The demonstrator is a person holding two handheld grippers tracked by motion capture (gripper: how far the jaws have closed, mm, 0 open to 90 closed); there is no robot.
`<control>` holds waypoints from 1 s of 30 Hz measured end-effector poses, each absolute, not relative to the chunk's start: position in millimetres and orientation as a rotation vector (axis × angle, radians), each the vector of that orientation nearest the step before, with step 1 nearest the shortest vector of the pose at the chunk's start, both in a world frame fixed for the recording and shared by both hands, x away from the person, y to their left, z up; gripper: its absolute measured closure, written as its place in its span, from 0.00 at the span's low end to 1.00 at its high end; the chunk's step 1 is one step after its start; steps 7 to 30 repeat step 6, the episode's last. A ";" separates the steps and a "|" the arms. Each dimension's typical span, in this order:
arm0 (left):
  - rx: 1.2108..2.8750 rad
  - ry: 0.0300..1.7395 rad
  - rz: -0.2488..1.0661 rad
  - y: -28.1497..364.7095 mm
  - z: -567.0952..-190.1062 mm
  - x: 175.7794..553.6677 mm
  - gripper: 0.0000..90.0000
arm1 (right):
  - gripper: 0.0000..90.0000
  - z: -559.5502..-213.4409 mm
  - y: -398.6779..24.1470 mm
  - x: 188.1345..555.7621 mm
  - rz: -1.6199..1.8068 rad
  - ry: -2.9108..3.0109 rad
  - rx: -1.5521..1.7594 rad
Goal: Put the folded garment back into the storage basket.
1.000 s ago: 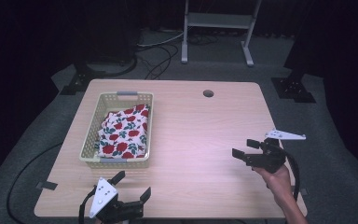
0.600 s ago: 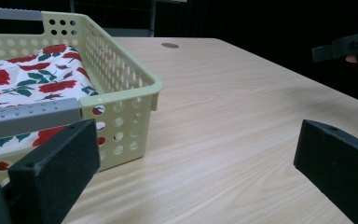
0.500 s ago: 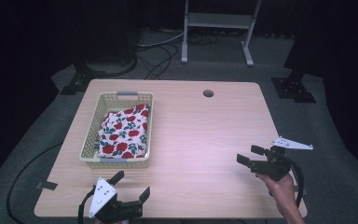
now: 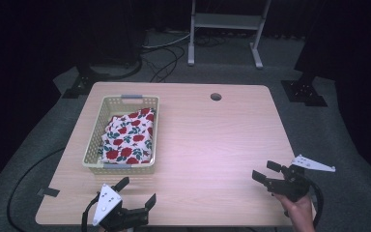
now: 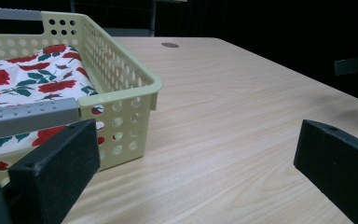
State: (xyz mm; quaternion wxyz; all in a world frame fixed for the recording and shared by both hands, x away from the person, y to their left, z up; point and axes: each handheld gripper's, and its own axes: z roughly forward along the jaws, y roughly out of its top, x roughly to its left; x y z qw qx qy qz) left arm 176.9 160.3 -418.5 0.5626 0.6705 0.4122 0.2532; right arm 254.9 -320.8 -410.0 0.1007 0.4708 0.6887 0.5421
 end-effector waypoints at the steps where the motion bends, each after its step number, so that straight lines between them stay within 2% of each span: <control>1: 1.578 0.971 0.596 160.1 -418.6 177.0 0.00 | 0.10 -410.7 -321.0 252.5 1.604 2.034 1.390; 6: 1.581 0.972 0.605 159.7 -418.4 176.6 0.00 | 0.10 -413.2 -324.6 238.8 1.629 2.005 1.379; 30: 1.581 0.972 0.605 159.7 -418.4 176.6 0.00 | 0.10 -413.2 -324.6 238.8 1.629 2.005 1.379</control>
